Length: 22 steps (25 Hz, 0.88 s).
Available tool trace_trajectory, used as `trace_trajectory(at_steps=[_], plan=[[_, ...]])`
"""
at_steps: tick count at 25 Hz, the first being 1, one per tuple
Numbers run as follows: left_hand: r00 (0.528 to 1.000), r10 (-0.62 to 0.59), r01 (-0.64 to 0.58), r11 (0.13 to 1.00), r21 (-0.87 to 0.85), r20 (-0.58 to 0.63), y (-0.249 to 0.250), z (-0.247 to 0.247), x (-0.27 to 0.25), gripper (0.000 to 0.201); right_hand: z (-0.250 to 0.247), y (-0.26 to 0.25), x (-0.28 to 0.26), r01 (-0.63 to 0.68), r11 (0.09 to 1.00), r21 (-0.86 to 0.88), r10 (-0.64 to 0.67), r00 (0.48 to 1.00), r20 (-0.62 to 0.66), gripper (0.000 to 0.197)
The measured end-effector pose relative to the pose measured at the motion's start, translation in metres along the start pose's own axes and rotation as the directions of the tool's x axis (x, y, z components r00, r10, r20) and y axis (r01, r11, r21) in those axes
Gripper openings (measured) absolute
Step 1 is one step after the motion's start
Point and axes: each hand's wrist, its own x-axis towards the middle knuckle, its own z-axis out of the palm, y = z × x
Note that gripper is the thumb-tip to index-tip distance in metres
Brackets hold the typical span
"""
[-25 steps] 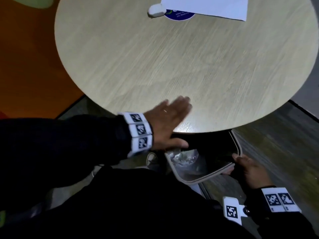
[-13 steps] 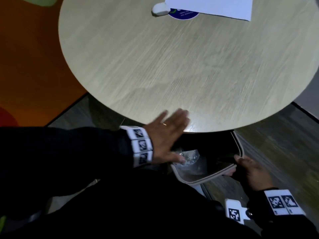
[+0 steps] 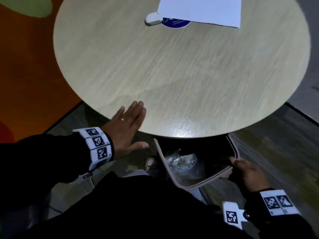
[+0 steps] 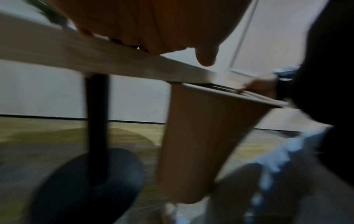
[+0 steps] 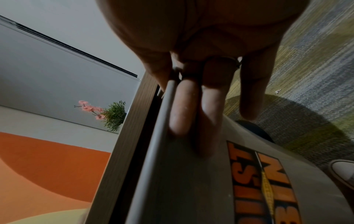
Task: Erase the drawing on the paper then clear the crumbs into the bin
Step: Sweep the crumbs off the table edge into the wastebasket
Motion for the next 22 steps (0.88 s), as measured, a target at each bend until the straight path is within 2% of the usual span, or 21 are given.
trace_trajectory(at_steps=[3,5,7,8,9,11,13,14,16,17,19,21,22], plan=[[0.964,0.265,-0.263,0.964,0.036,-0.037,0.053,0.004,0.024,0.094,-0.004,0.003,-0.001,0.002,1.000,-0.020,-0.002,1.000,-0.005,0.031],[0.886,0.462,-0.462,0.887,0.024,-0.020,0.086,0.001,0.044,0.092,-0.010,0.006,0.000,-0.020,1.000,0.005,0.020,1.000,-0.005,0.039],[0.824,0.566,-0.566,0.824,0.014,-0.032,0.117,-0.010,0.057,0.088,-0.013,0.007,0.000,-0.032,0.999,0.032,0.032,0.999,0.007,0.042],[0.811,0.584,-0.584,0.812,0.007,-0.047,0.128,-0.019,0.062,0.085,-0.014,0.006,0.000,-0.036,0.999,0.023,0.035,0.999,0.003,0.038],[0.815,0.579,-0.580,0.813,-0.054,-0.026,0.132,-0.031,0.071,0.083,-0.015,0.006,0.000,-0.030,1.000,0.007,0.030,0.999,-0.014,0.033],[0.877,0.480,-0.472,0.871,-0.138,0.031,0.121,-0.065,0.093,0.089,-0.018,0.004,0.003,-0.047,0.998,0.038,0.049,0.997,-0.053,0.027],[0.957,0.288,-0.289,0.951,-0.108,-0.027,0.088,-0.097,0.119,0.096,-0.020,0.003,0.006,-0.079,0.993,0.082,0.085,0.994,-0.074,0.026],[0.982,0.187,-0.188,0.975,-0.116,-0.017,0.066,-0.104,0.135,0.099,-0.022,0.002,0.009,-0.086,0.992,0.096,0.095,0.992,-0.087,0.025],[1.000,0.011,-0.011,0.996,-0.090,-0.001,0.034,-0.105,0.157,0.103,-0.023,-0.001,0.015,-0.095,0.989,0.113,0.106,0.990,-0.097,0.024],[1.000,-0.030,0.030,0.997,-0.073,-0.004,0.027,-0.100,0.164,0.105,-0.025,-0.001,0.018,-0.098,0.988,0.115,0.109,0.990,-0.092,0.025],[1.000,0.019,-0.019,1.000,0.011,0.025,0.033,-0.087,0.170,0.110,-0.028,-0.005,0.024,-0.101,0.988,0.115,0.110,0.991,-0.075,0.026],[0.975,0.210,-0.216,0.973,0.085,0.070,0.057,-0.071,0.160,0.114,-0.034,-0.008,0.029,-0.095,0.989,0.114,0.104,0.992,-0.073,0.023],[0.943,0.328,-0.332,0.936,0.113,0.055,0.071,-0.064,0.148,0.113,-0.036,-0.009,0.030,-0.087,0.990,0.112,0.095,0.993,-0.069,0.022]])
